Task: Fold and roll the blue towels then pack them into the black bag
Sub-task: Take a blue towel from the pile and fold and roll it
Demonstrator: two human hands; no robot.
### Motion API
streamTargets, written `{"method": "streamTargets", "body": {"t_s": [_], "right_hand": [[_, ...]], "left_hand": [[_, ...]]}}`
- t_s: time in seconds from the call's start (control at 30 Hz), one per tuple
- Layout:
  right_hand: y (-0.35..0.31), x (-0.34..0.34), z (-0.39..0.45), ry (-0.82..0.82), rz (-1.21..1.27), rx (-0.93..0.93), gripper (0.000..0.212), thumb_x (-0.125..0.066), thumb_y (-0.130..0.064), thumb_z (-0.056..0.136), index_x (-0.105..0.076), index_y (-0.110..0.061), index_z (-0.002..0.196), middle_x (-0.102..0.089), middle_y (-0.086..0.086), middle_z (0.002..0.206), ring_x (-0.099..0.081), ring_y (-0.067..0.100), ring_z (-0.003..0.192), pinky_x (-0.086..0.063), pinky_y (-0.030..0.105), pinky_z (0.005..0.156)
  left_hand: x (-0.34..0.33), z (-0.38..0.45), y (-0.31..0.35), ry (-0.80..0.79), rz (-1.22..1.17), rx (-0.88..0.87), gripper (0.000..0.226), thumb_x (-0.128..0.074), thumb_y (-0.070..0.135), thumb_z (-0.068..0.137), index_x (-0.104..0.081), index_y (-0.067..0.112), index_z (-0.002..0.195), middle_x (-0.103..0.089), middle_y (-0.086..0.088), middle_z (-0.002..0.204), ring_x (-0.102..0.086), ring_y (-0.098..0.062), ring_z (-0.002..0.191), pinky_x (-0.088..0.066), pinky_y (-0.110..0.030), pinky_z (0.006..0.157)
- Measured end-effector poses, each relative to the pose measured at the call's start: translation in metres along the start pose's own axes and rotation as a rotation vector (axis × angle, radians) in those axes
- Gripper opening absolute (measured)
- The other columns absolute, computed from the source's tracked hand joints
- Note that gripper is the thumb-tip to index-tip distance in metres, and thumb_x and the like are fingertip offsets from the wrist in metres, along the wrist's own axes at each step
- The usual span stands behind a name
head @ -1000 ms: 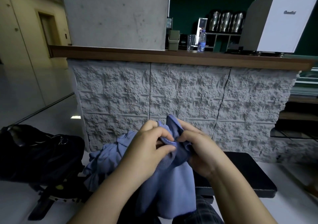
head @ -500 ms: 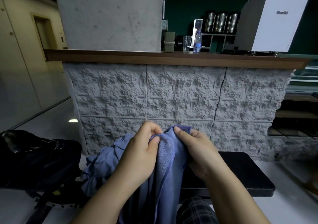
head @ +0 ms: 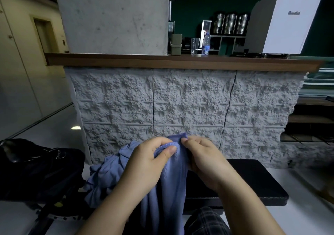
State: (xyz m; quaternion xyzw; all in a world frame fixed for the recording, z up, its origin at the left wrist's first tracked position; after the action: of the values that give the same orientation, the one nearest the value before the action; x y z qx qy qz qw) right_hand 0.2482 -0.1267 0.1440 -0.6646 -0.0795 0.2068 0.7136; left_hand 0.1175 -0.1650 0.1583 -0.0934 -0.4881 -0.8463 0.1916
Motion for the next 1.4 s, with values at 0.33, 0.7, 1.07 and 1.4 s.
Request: {"method": "streamTargets", "body": {"t_s": [0.33, 0.7, 1.07, 1.4], "right_hand": [[0.001, -0.013, -0.005, -0.15, -0.02, 0.039, 0.059, -0.056, -0.038, 0.076, -0.05, 0.013, 0.105, -0.043, 0.021, 0.092, -0.028, 0.029, 0.096, -0.021, 0.038, 0.073], [-0.002, -0.01, -0.005, -0.174, -0.23, 0.142, 0.04, -0.051, -0.043, 0.085, -0.068, -0.01, 0.1, -0.053, 0.02, 0.081, -0.039, 0.022, 0.081, -0.028, 0.038, 0.069], [-0.007, 0.007, -0.003, -0.028, -0.332, 0.28, 0.042, -0.056, -0.043, 0.087, -0.071, -0.004, 0.092, -0.071, 0.019, 0.092, -0.054, 0.018, 0.082, -0.042, 0.039, 0.075], [-0.005, 0.05, 0.001, 0.277, -0.041, 0.229, 0.031, -0.045, -0.017, 0.099, -0.064, 0.004, 0.087, -0.064, 0.019, 0.083, -0.055, 0.022, 0.078, -0.041, 0.034, 0.075]], "left_hand": [[-0.002, 0.0, -0.002, 0.1, -0.168, 0.002, 0.012, -0.065, 0.025, 0.082, -0.061, 0.036, 0.079, -0.069, 0.003, 0.078, -0.066, -0.016, 0.079, -0.05, -0.036, 0.076], [-0.007, 0.002, -0.012, 0.153, -0.268, 0.073, 0.02, -0.061, 0.008, 0.086, -0.056, 0.024, 0.075, -0.066, 0.002, 0.07, -0.06, -0.008, 0.069, -0.045, -0.026, 0.071], [-0.019, 0.022, -0.022, 0.022, -0.299, 0.042, 0.01, -0.066, 0.028, 0.071, -0.062, 0.037, 0.071, -0.055, 0.006, 0.063, -0.048, -0.008, 0.062, -0.038, -0.025, 0.061], [-0.025, 0.042, -0.03, -0.354, 0.413, -0.27, 0.008, -0.052, 0.021, 0.093, -0.053, 0.023, 0.101, -0.061, 0.007, 0.086, -0.055, -0.013, 0.08, -0.041, -0.029, 0.071]]}}
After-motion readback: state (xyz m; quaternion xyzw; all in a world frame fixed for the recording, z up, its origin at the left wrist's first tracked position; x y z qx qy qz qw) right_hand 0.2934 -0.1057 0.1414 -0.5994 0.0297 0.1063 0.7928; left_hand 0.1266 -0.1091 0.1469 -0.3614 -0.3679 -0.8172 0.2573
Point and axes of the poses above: each hand's wrist, its own z-axis towards the middle knuckle, its own x-axis out of the back of the hand, y = z × x, the point moved 4 cm from there along z, towards the middle knuckle
